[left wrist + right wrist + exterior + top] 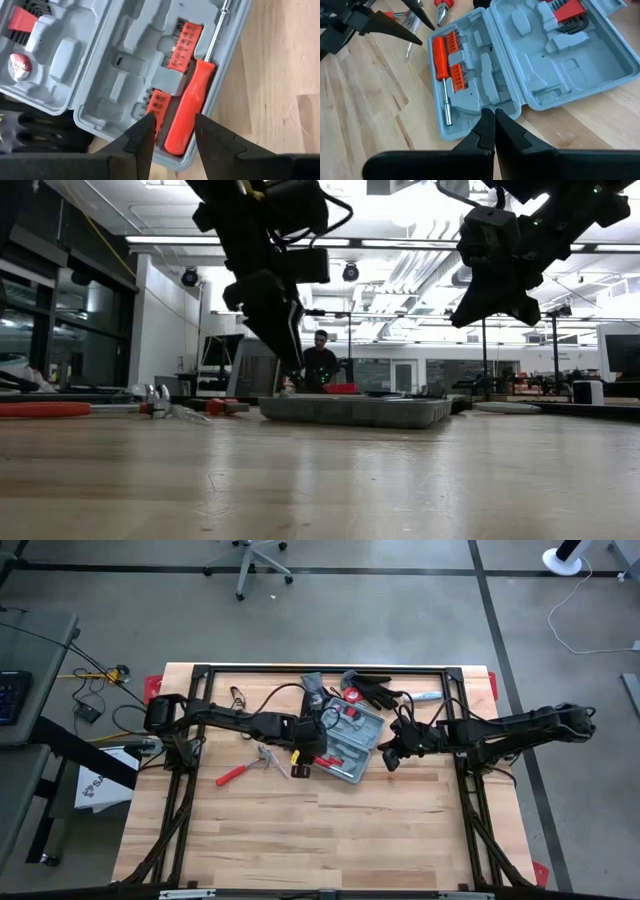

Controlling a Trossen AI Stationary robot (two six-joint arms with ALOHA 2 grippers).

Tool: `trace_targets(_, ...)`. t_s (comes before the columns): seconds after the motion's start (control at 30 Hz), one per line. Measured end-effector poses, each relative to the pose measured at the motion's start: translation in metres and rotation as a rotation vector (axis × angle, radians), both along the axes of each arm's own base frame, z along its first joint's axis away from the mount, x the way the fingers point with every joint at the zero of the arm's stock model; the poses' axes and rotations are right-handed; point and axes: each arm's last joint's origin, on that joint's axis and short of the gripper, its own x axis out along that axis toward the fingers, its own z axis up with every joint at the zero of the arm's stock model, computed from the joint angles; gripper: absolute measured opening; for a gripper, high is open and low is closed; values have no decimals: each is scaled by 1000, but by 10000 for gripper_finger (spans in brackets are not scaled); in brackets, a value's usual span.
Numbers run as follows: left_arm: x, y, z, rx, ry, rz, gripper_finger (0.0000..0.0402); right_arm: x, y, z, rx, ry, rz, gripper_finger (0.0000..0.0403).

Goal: Prefit tool cases
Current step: Put the orange screwdriver into the gray tool box

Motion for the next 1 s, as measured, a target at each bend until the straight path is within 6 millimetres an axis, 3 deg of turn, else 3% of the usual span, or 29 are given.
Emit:
trace_targets(0.17,4,1,3,-45,-56,30,107,0,0,0,1,0,0,0)
trace_targets(0.37,4,19,4,-126,-76,45,9,0,0,0,2,-1,-2,0)
trace_targets(0.53,3,36,5,-246,-111,15,2,0,0,0,0,-2,-6,0)
trace_targets(0.77,8,26,-4,-313,-94,-54,0,0,-1,0,9,-8,-36,0)
trace_targets(1.0,23,8,-45,-287,-25,-39,0,0,-1,0,-2,-12,-46,0)
